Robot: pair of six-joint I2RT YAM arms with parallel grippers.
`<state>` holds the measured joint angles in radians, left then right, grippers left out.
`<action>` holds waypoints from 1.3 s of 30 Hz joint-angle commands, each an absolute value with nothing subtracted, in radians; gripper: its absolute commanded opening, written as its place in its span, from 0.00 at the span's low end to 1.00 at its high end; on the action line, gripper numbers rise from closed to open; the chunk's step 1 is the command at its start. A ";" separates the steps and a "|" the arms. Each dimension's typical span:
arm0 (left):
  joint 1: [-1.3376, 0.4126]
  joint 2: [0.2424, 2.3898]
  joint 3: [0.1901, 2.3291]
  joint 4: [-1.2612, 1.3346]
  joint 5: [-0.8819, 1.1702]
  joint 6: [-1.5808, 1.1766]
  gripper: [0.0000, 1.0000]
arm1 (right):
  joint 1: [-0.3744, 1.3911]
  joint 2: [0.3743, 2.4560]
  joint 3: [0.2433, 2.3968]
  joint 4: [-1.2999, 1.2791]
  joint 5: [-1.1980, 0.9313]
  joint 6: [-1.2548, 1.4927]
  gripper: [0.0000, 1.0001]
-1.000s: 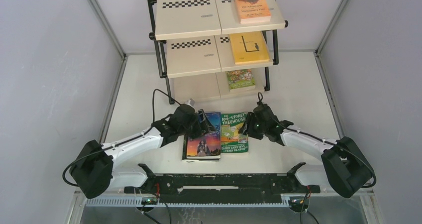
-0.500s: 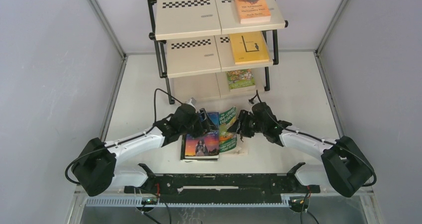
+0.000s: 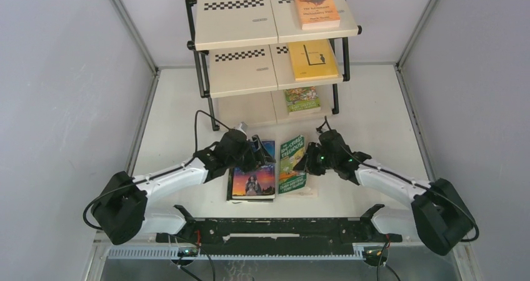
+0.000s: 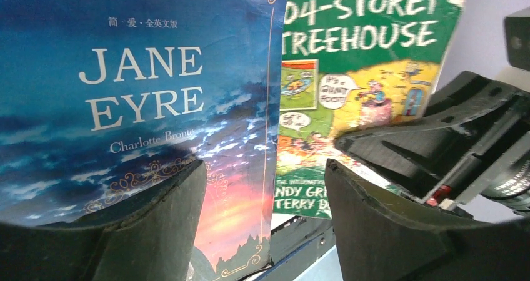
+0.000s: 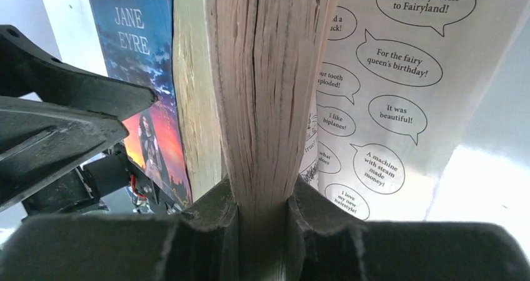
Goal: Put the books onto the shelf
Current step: Pick up the book from the center of the board.
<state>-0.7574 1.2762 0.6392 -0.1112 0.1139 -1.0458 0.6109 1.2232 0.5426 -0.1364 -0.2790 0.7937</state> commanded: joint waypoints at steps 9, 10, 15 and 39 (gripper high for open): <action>-0.764 1.319 0.680 -0.223 0.126 -1.052 0.79 | 0.396 0.974 0.585 -0.206 -0.454 0.759 0.00; -0.764 1.316 0.677 -0.200 0.137 -1.064 0.80 | 0.387 0.971 0.585 -0.206 -0.477 0.763 0.00; -0.759 1.299 0.645 -0.065 0.184 -1.132 0.80 | 0.369 0.956 0.584 -0.178 -0.581 0.801 0.00; -0.740 1.291 0.516 0.465 0.324 -1.357 0.85 | 0.436 1.040 0.567 0.112 -0.763 1.039 0.00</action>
<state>-0.7448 1.2934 0.5472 0.2955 0.2855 -1.2926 0.4053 1.0340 0.5423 -0.0574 -0.7017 0.9714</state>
